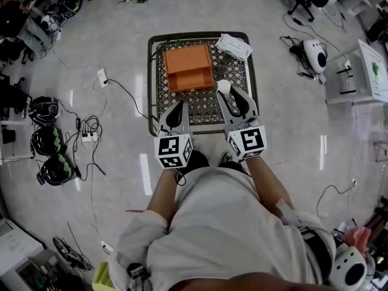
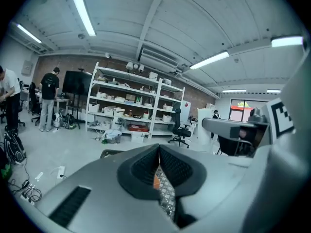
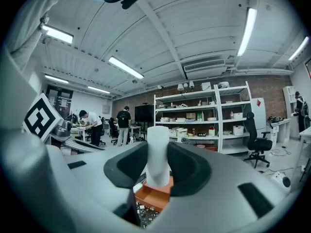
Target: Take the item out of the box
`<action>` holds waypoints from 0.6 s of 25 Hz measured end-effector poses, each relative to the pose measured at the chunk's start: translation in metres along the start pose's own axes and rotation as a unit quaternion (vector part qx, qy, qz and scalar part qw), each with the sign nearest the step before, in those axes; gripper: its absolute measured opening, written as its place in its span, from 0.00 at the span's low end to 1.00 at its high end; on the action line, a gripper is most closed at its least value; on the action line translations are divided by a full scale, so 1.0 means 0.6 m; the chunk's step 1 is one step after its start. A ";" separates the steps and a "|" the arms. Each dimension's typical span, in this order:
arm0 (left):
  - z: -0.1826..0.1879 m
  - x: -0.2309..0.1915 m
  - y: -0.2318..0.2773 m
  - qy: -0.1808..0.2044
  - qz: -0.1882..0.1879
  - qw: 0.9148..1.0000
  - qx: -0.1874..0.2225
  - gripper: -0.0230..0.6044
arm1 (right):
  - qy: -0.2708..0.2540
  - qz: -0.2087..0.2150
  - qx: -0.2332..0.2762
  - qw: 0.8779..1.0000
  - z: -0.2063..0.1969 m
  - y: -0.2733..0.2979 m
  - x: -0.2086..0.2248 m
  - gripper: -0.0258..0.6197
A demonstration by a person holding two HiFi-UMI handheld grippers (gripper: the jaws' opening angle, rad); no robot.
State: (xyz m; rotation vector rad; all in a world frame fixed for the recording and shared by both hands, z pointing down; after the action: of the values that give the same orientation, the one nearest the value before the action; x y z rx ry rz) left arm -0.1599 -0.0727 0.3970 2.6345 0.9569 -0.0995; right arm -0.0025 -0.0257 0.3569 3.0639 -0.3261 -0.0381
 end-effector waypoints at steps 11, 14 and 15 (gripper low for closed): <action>0.060 0.129 -0.058 0.024 0.040 0.995 0.085 0.05 | -0.025 0.025 0.081 0.996 0.091 -0.123 0.047 0.23; 0.063 0.159 -0.073 0.024 0.043 0.994 0.095 0.05 | -0.025 0.030 0.090 0.995 0.098 -0.152 0.053 0.23; 0.063 0.167 -0.077 0.024 0.045 0.994 0.098 0.05 | -0.024 0.034 0.092 0.995 0.099 -0.159 0.053 0.23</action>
State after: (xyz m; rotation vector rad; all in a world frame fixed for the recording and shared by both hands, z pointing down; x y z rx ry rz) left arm -0.1100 0.0093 0.3304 2.8671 0.8837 -0.1130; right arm 0.0467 0.0570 0.2912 3.2355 -0.4617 -0.0844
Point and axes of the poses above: the fingertips, and each gripper's own axes: y forward along the fingers, x to its right, z out of its top, the point moved 5 cm from there along -y, backward along the fingers, and after that the axes turned 5 degrees about z, right-handed, at the moved point
